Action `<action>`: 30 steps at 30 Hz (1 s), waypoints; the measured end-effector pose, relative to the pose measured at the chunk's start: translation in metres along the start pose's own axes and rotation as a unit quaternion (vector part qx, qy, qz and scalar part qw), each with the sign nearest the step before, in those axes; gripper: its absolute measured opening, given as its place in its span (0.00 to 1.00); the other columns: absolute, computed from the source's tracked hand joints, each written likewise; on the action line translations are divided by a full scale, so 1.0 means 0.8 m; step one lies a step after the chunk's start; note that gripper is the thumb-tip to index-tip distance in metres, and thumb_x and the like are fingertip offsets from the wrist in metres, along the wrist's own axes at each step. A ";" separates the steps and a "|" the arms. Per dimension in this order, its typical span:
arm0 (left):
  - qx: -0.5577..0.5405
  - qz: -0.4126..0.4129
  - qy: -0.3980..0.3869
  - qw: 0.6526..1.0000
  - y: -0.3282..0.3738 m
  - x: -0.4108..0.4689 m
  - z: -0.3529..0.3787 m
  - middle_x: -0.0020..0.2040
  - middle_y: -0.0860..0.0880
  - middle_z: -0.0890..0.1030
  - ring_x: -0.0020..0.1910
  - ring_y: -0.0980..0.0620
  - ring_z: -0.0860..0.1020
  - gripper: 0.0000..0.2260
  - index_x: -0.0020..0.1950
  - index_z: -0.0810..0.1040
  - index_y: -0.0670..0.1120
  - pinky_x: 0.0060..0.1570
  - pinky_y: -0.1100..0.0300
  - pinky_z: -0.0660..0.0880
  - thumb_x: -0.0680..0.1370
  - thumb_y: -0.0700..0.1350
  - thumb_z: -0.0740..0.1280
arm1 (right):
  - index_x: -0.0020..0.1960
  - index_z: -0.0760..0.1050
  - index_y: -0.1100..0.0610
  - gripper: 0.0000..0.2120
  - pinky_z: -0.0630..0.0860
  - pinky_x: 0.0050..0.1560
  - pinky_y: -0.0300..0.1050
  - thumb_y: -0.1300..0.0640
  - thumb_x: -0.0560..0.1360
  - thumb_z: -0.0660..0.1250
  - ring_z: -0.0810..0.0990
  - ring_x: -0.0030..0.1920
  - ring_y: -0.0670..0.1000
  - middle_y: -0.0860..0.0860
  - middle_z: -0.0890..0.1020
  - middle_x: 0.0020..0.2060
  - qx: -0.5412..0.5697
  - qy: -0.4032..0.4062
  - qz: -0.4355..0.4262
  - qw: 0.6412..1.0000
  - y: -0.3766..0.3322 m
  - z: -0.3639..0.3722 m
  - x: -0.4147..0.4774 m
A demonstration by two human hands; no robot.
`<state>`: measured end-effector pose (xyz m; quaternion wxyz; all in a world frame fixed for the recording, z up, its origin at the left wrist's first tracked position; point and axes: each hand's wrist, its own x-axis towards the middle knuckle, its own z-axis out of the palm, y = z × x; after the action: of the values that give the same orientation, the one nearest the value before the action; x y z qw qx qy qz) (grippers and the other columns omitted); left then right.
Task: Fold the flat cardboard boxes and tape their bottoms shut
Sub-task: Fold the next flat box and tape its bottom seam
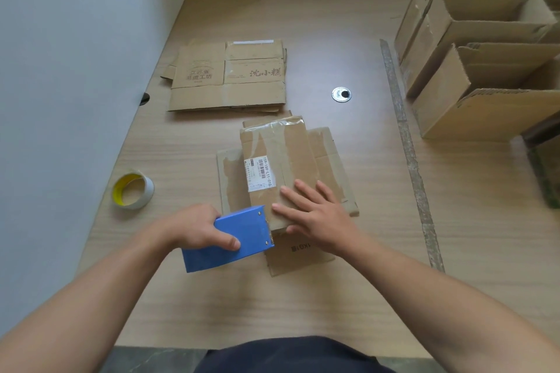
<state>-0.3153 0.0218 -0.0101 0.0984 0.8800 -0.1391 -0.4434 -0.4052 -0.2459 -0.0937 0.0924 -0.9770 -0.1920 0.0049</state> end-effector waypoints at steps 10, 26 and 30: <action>-0.005 -0.029 -0.013 0.999 -0.059 -0.040 -0.023 0.35 0.53 0.79 0.31 0.57 0.76 0.25 0.42 0.80 0.47 0.29 0.65 0.67 0.59 0.67 0.69 | 0.71 0.72 0.42 0.23 0.64 0.72 0.56 0.39 0.80 0.54 0.72 0.72 0.54 0.46 0.74 0.71 -0.043 0.053 0.003 0.998 0.005 0.009 -0.002; 0.080 -0.019 0.136 0.987 -0.076 -0.008 0.028 0.41 0.54 0.79 0.39 0.51 0.78 0.25 0.50 0.74 0.53 0.36 0.56 0.73 0.64 0.69 0.66 | 0.71 0.72 0.41 0.23 0.59 0.71 0.56 0.38 0.79 0.54 0.70 0.73 0.56 0.46 0.72 0.72 -0.039 0.048 0.023 0.998 0.001 0.009 0.001; 0.089 0.003 0.152 0.984 -0.082 -0.012 0.041 0.51 0.54 0.79 0.47 0.48 0.77 0.40 0.74 0.55 0.63 0.44 0.54 0.74 0.65 0.71 0.62 | 0.71 0.71 0.41 0.23 0.59 0.71 0.56 0.38 0.79 0.53 0.69 0.73 0.56 0.46 0.71 0.73 -0.039 0.046 0.023 0.998 0.002 0.012 0.001</action>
<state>-0.3368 0.0856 -0.0413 0.0413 0.9421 -0.1642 -0.2896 -0.4042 -0.2455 -0.1036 0.0628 -0.9833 -0.1645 -0.0456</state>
